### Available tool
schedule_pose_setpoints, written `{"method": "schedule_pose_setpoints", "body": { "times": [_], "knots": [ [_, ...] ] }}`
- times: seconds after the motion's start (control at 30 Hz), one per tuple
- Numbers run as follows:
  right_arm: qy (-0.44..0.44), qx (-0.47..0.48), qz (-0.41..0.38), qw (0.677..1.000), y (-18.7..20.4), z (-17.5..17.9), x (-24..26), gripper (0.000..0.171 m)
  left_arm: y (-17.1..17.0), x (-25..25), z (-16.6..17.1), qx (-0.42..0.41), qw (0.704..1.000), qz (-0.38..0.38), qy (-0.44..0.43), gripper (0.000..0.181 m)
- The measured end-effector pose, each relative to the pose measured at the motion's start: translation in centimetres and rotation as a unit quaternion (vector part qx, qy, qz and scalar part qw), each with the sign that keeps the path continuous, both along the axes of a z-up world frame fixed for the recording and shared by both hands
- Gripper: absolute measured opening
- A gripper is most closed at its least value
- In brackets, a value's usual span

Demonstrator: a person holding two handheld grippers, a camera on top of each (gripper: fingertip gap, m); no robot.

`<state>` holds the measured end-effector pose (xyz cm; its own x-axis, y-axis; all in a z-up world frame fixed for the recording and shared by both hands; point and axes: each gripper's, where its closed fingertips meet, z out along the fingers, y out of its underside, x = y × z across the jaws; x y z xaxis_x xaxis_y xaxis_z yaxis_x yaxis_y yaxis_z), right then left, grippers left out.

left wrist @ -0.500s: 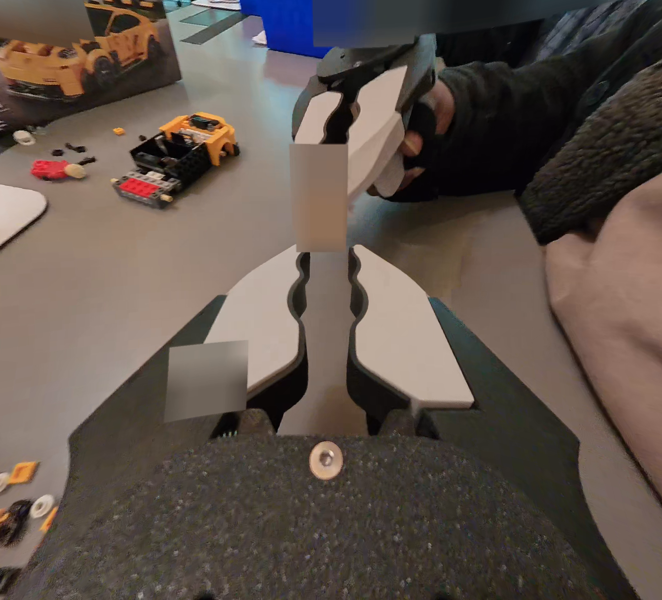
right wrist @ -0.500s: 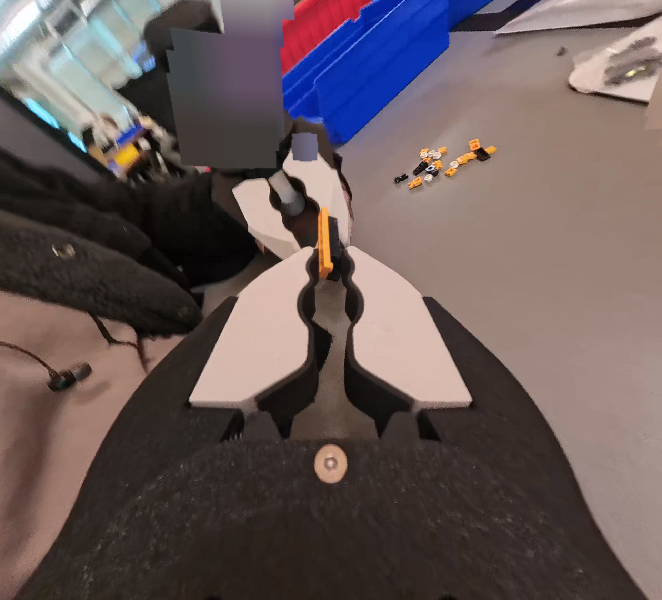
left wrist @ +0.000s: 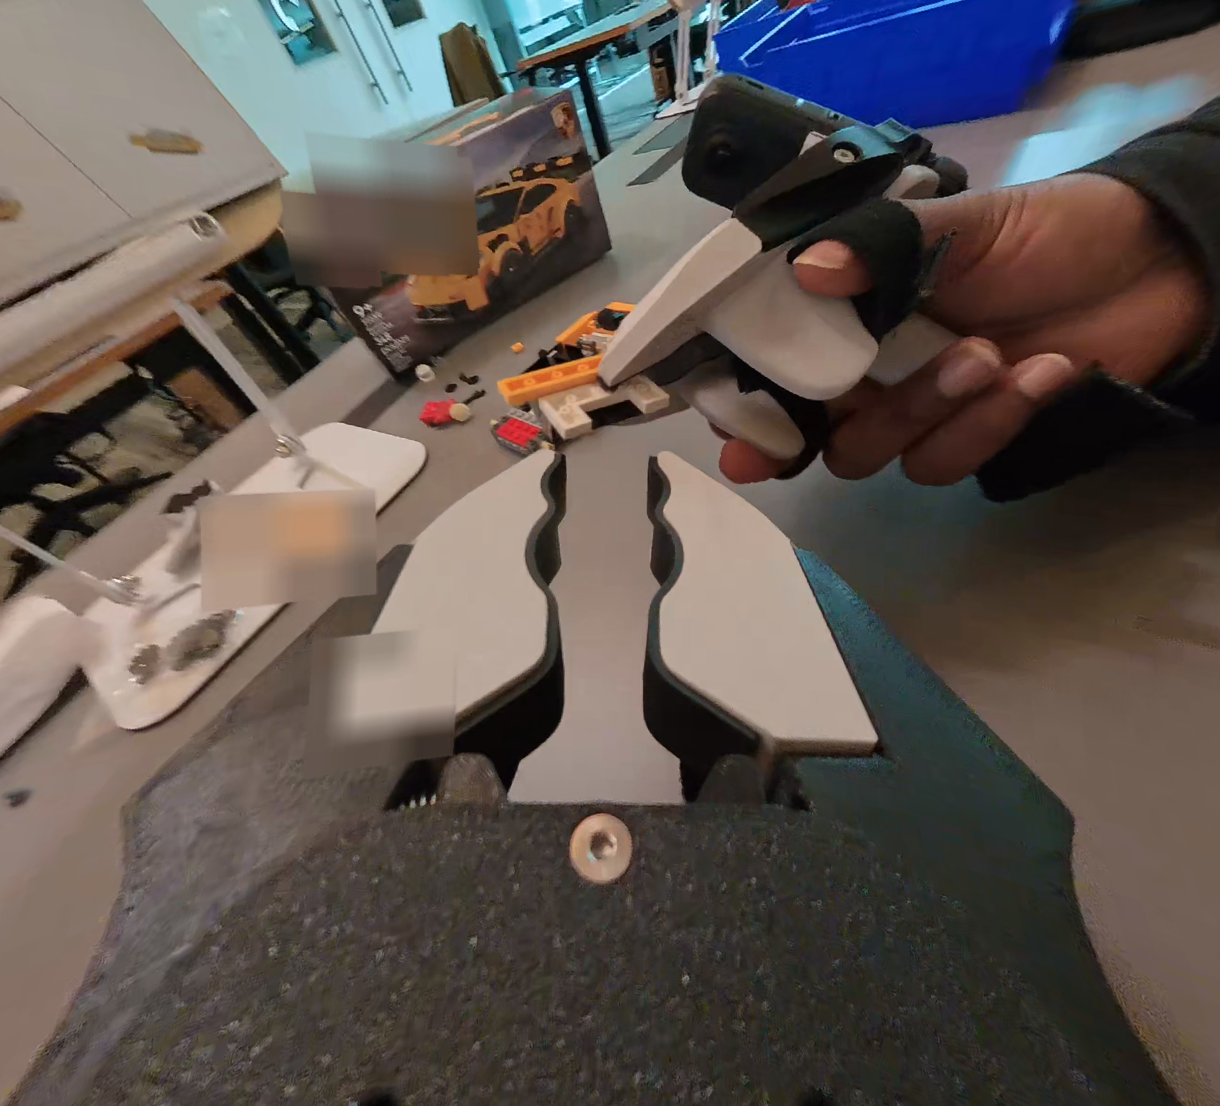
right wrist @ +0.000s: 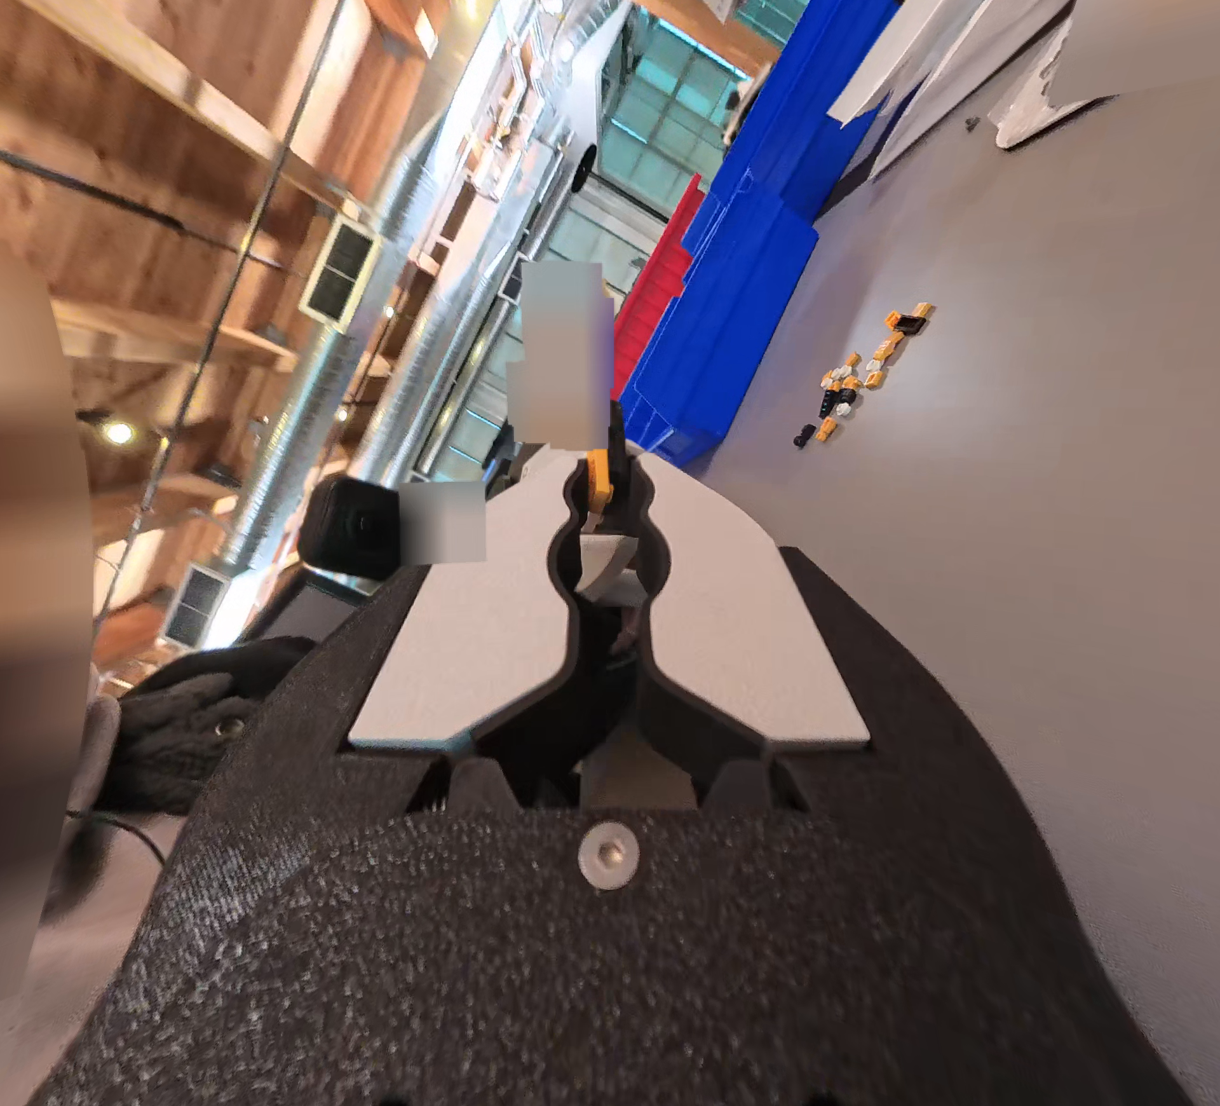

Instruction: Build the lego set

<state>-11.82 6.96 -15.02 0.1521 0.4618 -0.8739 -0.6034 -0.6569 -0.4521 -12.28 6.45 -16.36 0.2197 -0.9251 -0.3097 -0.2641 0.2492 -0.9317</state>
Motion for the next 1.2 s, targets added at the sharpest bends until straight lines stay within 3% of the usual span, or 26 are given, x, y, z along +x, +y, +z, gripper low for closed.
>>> {"method": "schedule_pose_setpoints", "body": {
  "times": [0.37,0.5,0.8,0.9,1.0,1.13,1.2],
  "knots": [
    [0.013,-0.010,-0.052,0.999,0.8,-0.4,0.6,0.011,1.1,0.2,0.7,0.064,0.997,0.049,0.010,0.027],
    [-0.010,-0.003,-0.076,0.997,1.0,-0.8,0.5,0.012,1.1,1.3,0.5,0.050,0.997,0.060,0.013,0.039],
    [-0.050,0.006,-0.088,0.995,1.1,-1.2,0.6,0.012,1.7,1.9,-0.2,0.029,0.997,0.065,0.025,0.034],
    [-0.084,0.027,-0.056,0.995,0.8,-0.9,0.2,0.017,1.5,1.6,0.1,0.028,0.999,0.031,0.020,0.034],
    [-0.179,0.095,-0.050,0.978,0.5,0.0,0.4,0.028,0.1,0.7,0.4,0.004,0.997,-0.078,0.018,0.034],
    [-0.348,0.229,-0.042,0.908,0.5,1.3,1.1,0.028,-2.5,-1.8,-3.5,-0.181,0.948,-0.233,0.120,0.034],
    [-0.406,0.276,-0.035,0.871,0.5,1.2,1.3,0.028,-2.9,-2.1,-5.5,-0.198,0.936,-0.245,0.159,0.034]
  ]
}}
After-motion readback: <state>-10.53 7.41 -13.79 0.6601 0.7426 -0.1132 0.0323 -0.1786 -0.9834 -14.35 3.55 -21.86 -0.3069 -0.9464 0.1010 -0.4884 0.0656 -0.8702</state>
